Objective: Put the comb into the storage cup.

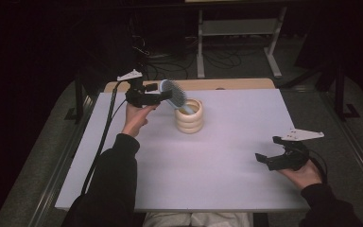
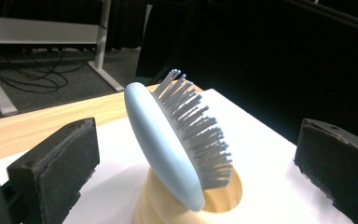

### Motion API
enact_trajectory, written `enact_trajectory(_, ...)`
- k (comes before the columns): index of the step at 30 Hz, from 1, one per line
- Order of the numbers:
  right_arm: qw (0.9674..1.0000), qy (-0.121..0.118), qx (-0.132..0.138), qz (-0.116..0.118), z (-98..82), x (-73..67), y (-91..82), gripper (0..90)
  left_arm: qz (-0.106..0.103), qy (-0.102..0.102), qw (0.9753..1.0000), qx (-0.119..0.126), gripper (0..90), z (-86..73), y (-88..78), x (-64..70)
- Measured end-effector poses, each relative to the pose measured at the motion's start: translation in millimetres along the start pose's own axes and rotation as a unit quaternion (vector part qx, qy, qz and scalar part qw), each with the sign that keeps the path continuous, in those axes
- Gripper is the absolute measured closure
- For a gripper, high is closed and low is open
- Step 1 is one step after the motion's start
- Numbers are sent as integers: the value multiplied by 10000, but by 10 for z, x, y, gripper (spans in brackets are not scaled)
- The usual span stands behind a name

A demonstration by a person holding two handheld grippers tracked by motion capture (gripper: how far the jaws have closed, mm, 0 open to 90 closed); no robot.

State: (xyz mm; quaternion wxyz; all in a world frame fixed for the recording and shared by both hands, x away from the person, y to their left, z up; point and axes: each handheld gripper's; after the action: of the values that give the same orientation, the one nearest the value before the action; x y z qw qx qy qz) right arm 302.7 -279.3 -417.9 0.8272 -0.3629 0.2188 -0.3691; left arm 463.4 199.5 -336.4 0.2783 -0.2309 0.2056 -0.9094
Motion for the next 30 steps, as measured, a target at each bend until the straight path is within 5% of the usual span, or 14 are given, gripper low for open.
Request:
enact_trajectory(9,10000,-41,-27,-7,5,-15,11,0,264,142,9994,152,0,-83,-325,-28)
enact_trajectory(30,10000,-50,-30,-29,7,-22,15,0,560,198,9980,209,0,-242,-699,-105)
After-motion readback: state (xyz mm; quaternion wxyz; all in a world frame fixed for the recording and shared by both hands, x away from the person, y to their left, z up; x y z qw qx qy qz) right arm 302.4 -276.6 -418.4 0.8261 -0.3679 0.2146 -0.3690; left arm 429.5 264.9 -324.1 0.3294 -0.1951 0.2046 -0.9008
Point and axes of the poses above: each handheld gripper's, and its own axes: y roughly forward along the jaws, z roughly out of its top, x roughly to its right, and after that the axes turned 15 degrees about -x, right-handed
